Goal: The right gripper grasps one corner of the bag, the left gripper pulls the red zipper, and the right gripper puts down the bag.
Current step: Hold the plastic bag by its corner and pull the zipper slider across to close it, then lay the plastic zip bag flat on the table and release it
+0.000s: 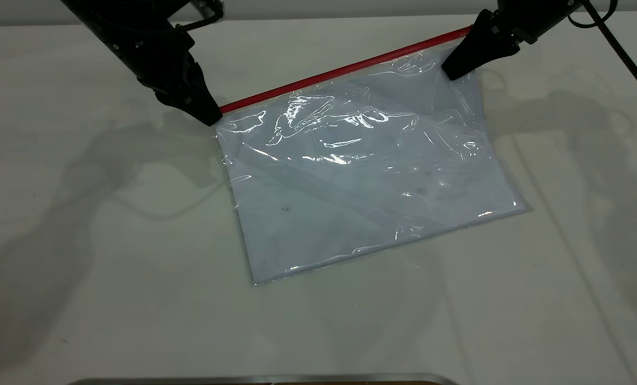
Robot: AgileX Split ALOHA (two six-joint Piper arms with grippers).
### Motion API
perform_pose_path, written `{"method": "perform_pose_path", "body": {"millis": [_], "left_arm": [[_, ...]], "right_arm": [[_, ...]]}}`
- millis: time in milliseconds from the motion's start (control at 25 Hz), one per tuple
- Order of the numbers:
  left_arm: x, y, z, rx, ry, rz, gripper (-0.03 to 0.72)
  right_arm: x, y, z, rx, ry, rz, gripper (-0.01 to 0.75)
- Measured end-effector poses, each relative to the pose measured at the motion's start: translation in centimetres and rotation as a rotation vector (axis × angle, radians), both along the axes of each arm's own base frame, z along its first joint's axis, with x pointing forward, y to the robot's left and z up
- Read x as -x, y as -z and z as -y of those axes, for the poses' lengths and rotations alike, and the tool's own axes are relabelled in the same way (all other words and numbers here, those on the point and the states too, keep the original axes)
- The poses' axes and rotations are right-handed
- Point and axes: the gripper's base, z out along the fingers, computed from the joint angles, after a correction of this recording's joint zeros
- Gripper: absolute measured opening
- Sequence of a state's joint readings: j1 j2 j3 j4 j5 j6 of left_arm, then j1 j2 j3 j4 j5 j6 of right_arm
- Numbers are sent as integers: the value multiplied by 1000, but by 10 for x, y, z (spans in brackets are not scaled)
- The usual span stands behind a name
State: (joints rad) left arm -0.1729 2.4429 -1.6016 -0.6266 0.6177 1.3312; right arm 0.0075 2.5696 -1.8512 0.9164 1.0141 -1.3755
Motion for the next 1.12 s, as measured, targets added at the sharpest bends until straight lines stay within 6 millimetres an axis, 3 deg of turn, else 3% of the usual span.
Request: {"method": "perform_pose_path", "body": {"millis": [120, 320, 440, 600, 720, 840, 960, 1120], "left_arm": [[0, 1, -1, -11, -23, -16, 143], [-6, -7, -1, -5, -115, -45, 370], [-15, -24, -1, -19, -180, -57, 488], [-21, -66, -9, -122, -252, -82, 570], [-22, -118, -19, -218, -343, -62, 583], [-20, -170, -29, -286, -440, 0, 587], [-9, -212, -39, -340, -542, 27, 587], [9, -258, -48, -350, -657, 79, 588]], "right_arm": [[-2, 0, 3, 6, 29, -1, 243], [-7, -4, 10, 33, 70, -5, 572], [-14, -23, 14, 76, 96, 13, 677], [-24, -85, 20, 143, 132, 84, 682], [-23, -150, 22, 155, 156, 150, 644], [-13, -217, 22, 140, 187, 215, 598], [5, -272, 22, 136, 211, 268, 558], [29, -324, 26, 134, 339, 295, 533]]}}
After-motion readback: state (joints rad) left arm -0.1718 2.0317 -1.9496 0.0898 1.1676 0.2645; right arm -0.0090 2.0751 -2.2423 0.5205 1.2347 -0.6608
